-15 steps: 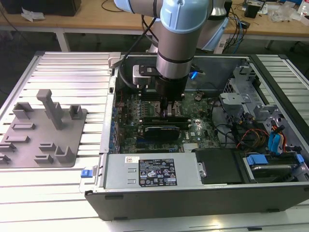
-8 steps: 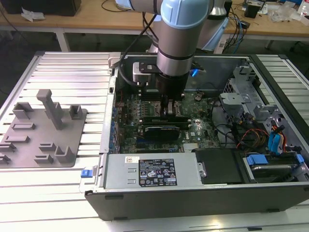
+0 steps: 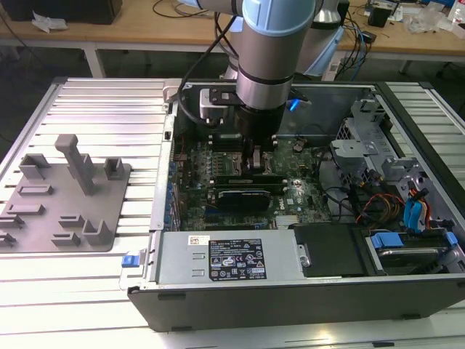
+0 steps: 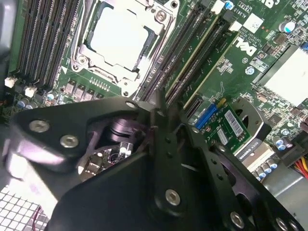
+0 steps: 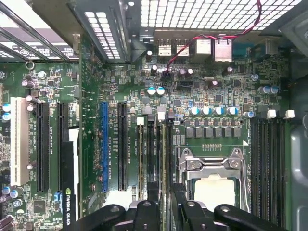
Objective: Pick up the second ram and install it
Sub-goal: 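Insert the second ram into the second slot, then press down the second ram until it locks into place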
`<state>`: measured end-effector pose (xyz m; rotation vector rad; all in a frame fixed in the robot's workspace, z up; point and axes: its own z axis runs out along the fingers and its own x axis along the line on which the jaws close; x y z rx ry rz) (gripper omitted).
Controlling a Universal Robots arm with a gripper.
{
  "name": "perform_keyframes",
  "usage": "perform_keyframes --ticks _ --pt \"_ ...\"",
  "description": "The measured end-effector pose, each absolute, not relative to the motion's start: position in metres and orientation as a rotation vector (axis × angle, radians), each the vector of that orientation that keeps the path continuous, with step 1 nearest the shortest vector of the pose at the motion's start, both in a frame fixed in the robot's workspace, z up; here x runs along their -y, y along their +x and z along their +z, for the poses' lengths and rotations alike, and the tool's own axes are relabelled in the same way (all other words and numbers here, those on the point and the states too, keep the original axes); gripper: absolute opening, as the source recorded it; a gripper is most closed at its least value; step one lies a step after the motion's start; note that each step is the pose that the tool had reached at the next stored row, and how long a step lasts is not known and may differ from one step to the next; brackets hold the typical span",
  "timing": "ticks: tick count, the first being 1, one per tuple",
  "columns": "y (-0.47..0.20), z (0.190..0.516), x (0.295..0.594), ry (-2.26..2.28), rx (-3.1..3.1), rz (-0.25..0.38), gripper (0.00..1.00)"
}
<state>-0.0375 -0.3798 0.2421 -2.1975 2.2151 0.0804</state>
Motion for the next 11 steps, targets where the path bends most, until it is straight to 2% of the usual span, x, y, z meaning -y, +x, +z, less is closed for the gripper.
perform_keyframes --ticks 1,11 --pt "-0.037 0.242 0.38 -2.197 -2.215 0.08 0.09" --pt "-0.024 0.242 0.38 -2.197 -2.215 0.08 0.08"
